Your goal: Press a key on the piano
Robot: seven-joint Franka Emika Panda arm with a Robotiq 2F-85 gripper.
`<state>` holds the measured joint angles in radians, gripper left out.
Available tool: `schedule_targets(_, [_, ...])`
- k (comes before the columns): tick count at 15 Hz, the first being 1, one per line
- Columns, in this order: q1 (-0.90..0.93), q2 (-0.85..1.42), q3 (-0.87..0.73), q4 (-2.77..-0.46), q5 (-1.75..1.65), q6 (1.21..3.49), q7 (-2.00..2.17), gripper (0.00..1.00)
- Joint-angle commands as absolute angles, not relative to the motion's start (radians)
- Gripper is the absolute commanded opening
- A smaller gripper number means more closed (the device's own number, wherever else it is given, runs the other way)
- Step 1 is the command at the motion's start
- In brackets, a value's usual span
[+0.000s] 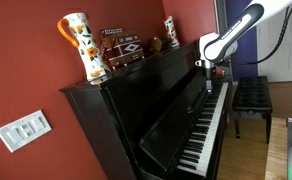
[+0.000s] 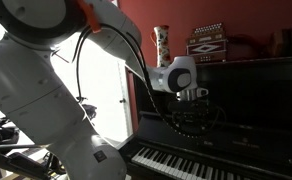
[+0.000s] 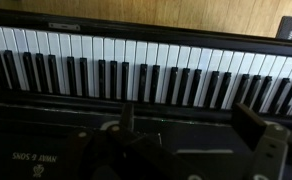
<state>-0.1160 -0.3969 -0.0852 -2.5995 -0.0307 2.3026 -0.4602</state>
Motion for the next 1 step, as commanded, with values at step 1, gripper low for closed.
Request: schedule_targets(1, [-0.086,-0.394,-0.115,-2.598,-0.046,2.300,-0.448,1.00])
